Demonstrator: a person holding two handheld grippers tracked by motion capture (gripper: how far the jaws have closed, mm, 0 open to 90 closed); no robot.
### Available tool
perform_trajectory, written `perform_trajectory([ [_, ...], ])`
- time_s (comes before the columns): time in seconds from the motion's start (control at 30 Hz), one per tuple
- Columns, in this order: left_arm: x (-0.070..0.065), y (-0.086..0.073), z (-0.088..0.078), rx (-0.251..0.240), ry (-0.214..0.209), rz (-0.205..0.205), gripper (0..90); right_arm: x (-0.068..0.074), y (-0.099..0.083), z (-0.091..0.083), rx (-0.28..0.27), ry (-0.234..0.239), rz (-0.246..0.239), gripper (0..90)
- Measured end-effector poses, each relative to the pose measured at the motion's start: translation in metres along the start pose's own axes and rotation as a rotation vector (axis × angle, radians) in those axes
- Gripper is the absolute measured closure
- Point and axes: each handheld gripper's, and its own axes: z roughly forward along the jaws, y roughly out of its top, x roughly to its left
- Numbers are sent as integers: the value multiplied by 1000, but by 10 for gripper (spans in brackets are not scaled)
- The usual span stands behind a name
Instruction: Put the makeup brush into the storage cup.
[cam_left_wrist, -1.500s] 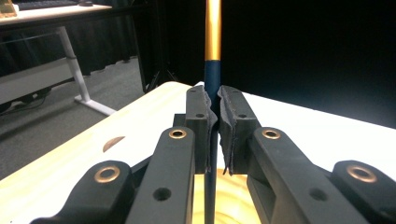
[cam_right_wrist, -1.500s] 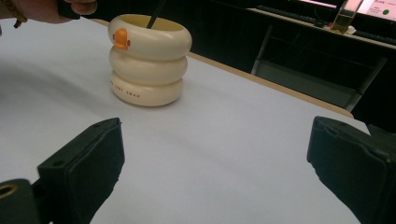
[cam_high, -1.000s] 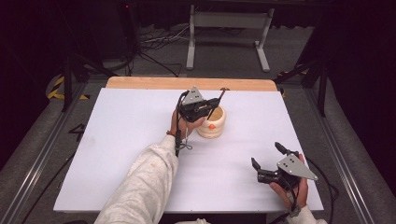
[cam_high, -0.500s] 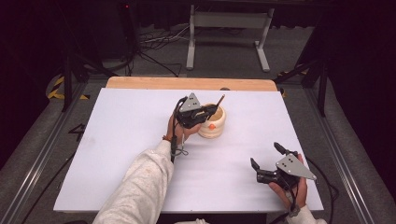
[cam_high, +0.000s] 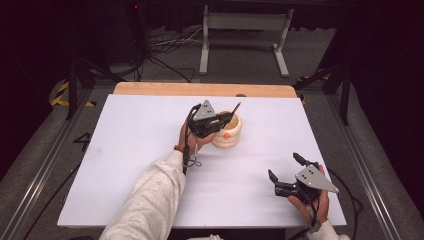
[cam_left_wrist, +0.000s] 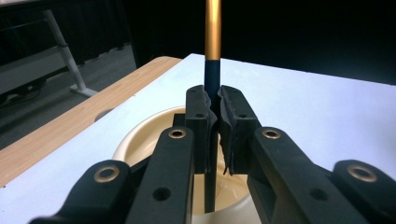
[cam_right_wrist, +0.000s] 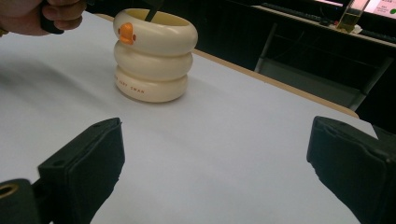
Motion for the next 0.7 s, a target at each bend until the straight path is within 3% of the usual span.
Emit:
perform_trajectory([
  [0.47, -1, 4, -4, 22, 13, 28, 808, 0, 0, 0, 1, -3, -3, 45],
  [0.7, -3, 11, -13, 30, 34, 59, 714, 1, 0, 0, 1, -4, -3, 45],
])
